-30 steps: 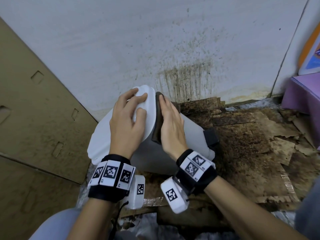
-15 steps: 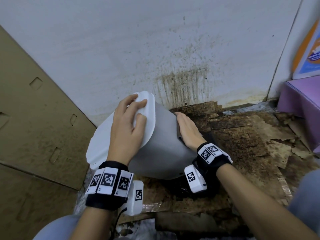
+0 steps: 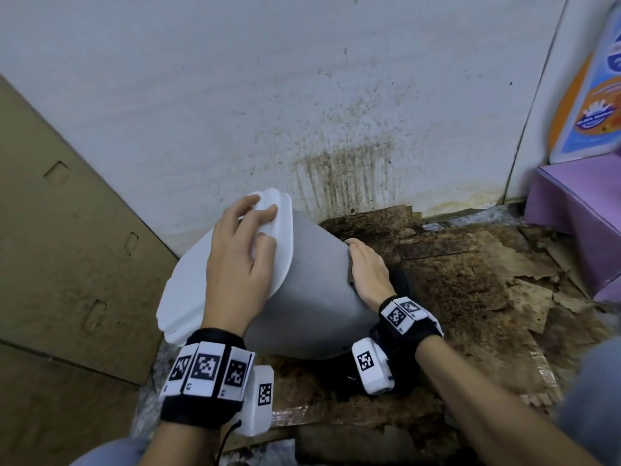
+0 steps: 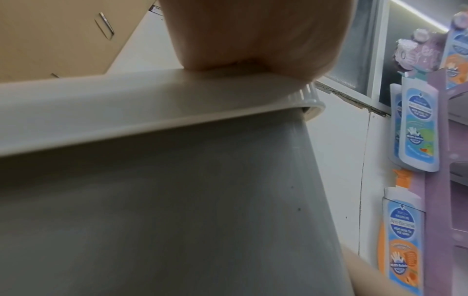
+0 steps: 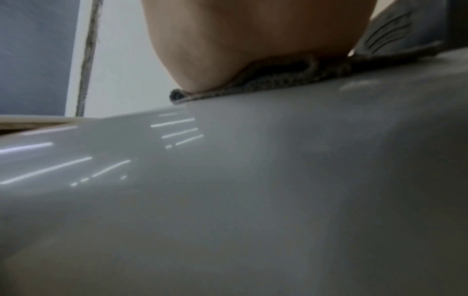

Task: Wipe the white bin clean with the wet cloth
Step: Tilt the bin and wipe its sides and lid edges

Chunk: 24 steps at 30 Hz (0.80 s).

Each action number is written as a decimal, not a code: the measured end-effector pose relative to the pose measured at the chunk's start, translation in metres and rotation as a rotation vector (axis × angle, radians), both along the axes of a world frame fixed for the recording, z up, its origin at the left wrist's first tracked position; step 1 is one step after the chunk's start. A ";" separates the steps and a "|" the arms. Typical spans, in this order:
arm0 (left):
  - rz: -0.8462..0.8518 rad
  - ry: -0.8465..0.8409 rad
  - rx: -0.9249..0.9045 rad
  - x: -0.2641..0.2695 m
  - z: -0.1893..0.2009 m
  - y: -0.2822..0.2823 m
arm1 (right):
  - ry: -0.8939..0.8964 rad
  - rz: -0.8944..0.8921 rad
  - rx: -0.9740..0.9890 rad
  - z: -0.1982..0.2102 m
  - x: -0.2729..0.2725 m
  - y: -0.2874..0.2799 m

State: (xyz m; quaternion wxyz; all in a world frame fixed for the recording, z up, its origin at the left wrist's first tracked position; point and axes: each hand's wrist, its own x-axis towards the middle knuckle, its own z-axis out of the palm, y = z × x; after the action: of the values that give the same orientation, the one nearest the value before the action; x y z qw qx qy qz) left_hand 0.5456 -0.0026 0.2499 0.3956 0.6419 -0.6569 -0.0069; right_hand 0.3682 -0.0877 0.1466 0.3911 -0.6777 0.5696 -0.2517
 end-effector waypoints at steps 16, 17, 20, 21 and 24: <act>0.005 0.001 -0.012 0.009 0.000 -0.001 | -0.454 -0.068 -0.107 0.045 0.045 0.045; 0.004 -0.001 -0.010 0.008 0.000 -0.002 | -0.462 -0.070 -0.106 0.046 0.044 0.045; -0.001 -0.006 -0.003 0.005 0.000 -0.003 | -0.455 -0.122 -0.106 0.049 0.039 0.044; -0.004 -0.006 -0.003 0.003 0.000 -0.003 | -0.463 -0.151 -0.115 0.051 0.035 0.043; -0.026 -0.010 -0.013 0.000 -0.001 -0.004 | -0.578 -0.237 -0.074 0.060 0.024 0.041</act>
State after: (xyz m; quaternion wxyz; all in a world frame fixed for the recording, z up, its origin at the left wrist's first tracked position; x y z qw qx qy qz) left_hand 0.5461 -0.0065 0.2494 0.3962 0.6307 -0.6673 -0.0048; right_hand 0.3922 -0.0464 0.2066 0.4799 -0.5205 0.5003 -0.4984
